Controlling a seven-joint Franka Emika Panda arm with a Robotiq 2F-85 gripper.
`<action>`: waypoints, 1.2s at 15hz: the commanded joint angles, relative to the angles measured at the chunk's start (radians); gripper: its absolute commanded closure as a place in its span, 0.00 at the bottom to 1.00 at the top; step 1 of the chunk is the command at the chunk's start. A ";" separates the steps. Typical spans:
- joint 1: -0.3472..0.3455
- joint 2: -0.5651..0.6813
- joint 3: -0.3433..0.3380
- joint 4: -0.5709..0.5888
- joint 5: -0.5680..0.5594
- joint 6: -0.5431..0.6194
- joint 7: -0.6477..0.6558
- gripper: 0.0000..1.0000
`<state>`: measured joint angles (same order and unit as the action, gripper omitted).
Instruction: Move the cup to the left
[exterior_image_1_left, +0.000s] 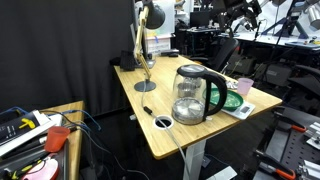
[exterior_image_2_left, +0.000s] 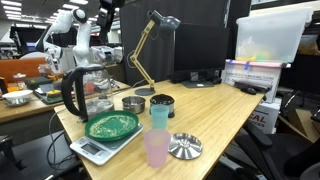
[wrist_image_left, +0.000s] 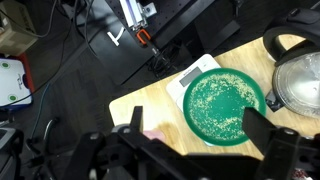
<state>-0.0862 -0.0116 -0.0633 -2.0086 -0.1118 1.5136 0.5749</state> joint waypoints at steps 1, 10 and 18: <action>0.003 0.001 -0.004 0.002 0.000 -0.002 -0.001 0.00; -0.014 0.156 -0.082 -0.027 0.009 0.326 0.113 0.00; -0.010 0.188 -0.088 -0.020 -0.013 0.365 0.148 0.00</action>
<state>-0.1003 0.1760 -0.1471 -2.0311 -0.1252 1.8811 0.7239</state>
